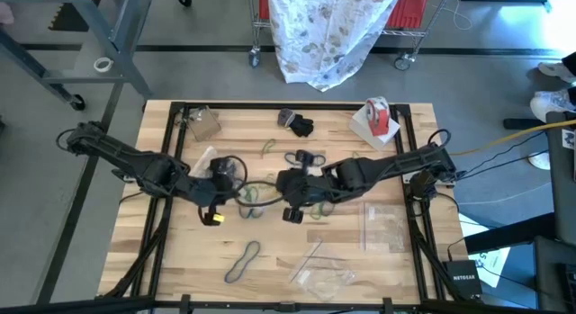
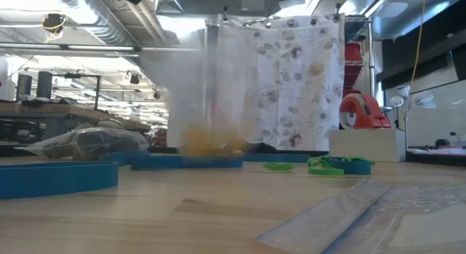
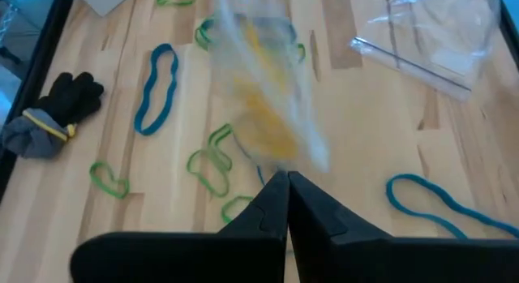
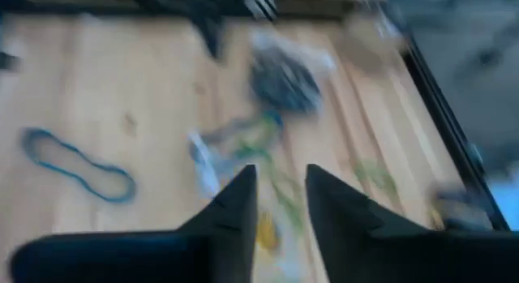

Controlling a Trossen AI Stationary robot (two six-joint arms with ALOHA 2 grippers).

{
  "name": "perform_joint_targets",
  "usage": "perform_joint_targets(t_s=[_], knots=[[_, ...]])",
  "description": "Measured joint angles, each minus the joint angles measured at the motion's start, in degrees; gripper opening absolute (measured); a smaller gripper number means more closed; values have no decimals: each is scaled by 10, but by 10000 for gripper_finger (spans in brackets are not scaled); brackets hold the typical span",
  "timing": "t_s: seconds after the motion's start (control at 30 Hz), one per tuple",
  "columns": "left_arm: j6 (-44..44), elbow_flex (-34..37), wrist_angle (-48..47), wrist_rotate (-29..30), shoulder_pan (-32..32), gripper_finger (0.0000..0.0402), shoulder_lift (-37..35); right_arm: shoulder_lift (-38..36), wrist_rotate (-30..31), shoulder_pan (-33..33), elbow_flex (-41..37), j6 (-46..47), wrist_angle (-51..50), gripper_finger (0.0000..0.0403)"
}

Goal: Sort rubber bands
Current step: Close the transparent zip bag

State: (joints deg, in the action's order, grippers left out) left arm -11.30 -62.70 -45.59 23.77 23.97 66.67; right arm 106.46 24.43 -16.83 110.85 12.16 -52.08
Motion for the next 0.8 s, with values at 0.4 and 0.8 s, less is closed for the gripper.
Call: perform_joint_targets(t_s=[0.4, 0.8], knots=[[-27, 22, 13, 1, 1, 0, 0, 10, -58, 0, 0, -30, -45, 160], [-16, 152, 296, -73, 4, 37, 43, 25, -104, -116, -232, 76, 20, 160]])
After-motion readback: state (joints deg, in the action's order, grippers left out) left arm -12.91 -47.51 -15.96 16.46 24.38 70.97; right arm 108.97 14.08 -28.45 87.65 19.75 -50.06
